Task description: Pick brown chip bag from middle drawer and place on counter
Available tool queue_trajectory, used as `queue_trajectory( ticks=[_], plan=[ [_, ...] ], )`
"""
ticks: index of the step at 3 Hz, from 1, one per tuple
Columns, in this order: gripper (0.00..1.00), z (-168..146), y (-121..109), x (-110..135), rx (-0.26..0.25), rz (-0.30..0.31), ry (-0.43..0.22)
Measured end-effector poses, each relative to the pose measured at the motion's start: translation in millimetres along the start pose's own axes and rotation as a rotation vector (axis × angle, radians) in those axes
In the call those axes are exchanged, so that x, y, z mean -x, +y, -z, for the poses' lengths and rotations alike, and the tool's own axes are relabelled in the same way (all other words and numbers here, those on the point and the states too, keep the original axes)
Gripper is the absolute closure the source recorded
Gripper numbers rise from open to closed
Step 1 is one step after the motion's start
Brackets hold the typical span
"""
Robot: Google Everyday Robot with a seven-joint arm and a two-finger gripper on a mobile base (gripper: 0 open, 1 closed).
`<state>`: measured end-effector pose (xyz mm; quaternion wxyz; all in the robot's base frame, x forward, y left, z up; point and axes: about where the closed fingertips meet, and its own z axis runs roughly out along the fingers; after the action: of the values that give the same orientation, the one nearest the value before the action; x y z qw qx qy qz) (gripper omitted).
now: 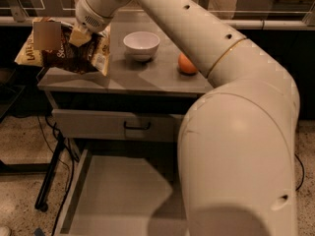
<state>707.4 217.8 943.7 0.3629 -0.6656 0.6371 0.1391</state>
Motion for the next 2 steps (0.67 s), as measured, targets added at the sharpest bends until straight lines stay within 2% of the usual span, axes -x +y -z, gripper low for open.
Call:
queue_trajectory(
  ticks=[2],
  plan=[
    [1.00, -18.9, -16.4, -24.6, 0.040, -0.062, 0.089]
  ],
)
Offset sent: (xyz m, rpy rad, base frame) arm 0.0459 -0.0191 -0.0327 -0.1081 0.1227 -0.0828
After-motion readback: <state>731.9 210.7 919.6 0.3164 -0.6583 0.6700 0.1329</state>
